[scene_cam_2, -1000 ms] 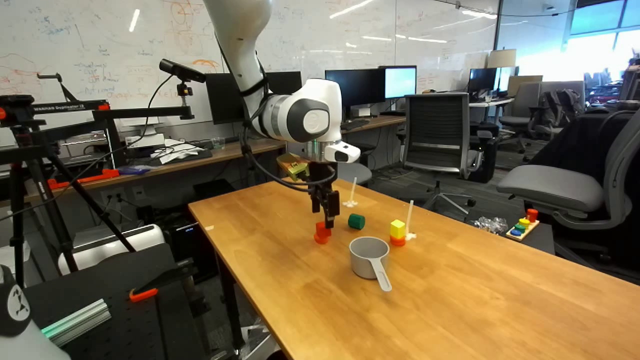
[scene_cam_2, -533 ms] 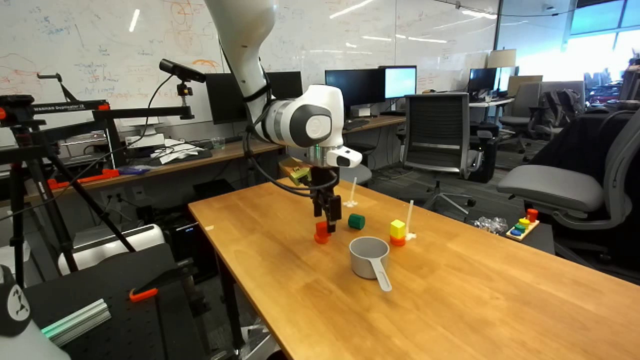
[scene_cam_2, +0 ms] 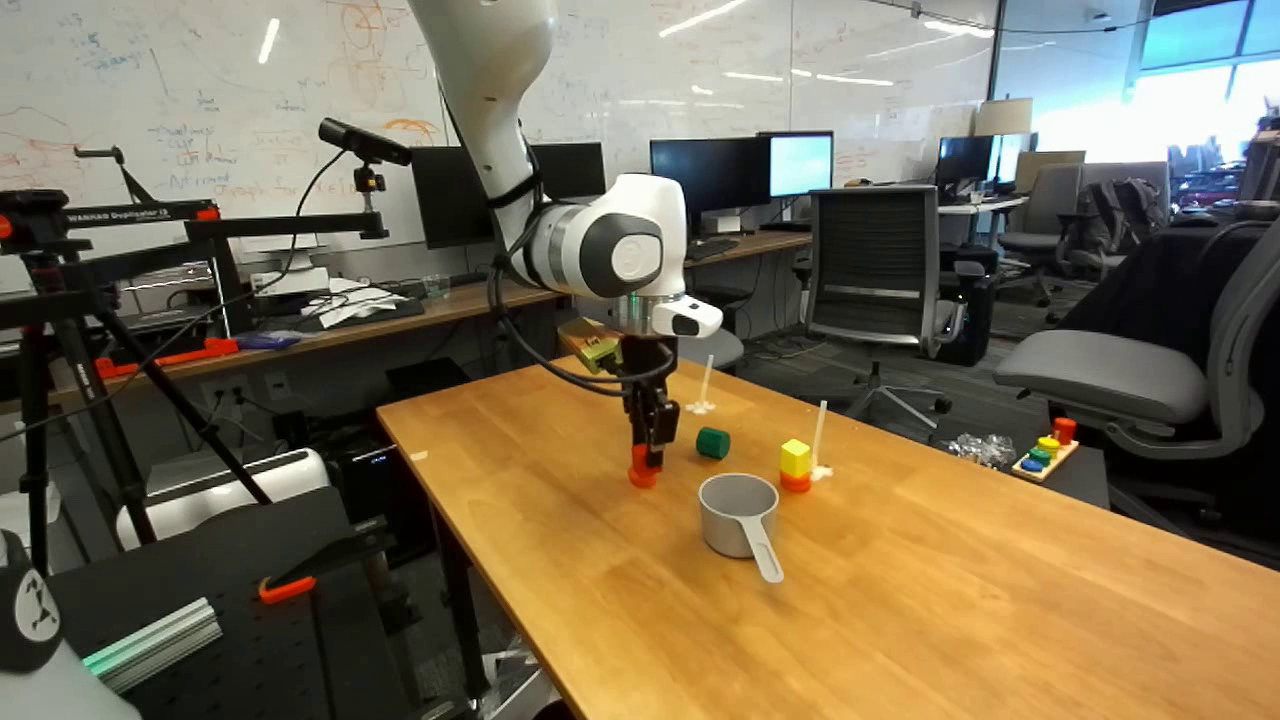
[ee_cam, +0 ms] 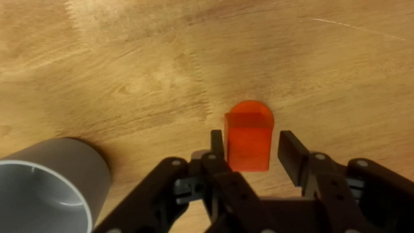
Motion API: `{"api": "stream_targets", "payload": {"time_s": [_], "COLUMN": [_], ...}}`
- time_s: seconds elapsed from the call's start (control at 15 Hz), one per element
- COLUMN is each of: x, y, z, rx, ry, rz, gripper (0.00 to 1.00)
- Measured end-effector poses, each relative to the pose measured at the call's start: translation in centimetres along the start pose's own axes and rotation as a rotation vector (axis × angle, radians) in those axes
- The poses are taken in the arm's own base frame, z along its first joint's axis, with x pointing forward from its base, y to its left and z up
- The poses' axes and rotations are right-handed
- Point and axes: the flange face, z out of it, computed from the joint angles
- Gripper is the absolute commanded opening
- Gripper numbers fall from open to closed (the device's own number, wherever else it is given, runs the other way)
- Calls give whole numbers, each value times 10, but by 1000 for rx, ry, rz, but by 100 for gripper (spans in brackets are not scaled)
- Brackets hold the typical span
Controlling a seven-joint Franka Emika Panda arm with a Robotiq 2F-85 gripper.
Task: Put the blocks in the cup
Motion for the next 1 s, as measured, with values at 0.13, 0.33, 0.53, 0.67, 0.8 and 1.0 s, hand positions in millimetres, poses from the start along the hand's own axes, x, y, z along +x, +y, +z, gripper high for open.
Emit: {"api": "stream_targets", "payload": {"time_s": [0.13,0.33,0.53,0.67,0.8,1.0], "x": [0,1,7,16,30,48], "y": [0,1,0,-2,0,15], "z": [1,1,-6,-25,-56,-112], "rx": [-1,-1,7,24,47,70], "ry": [-1,0,16,49,97,178], "rz": [1,2,4,10,21,50], "gripper": [8,10,10,10,10,10]}}
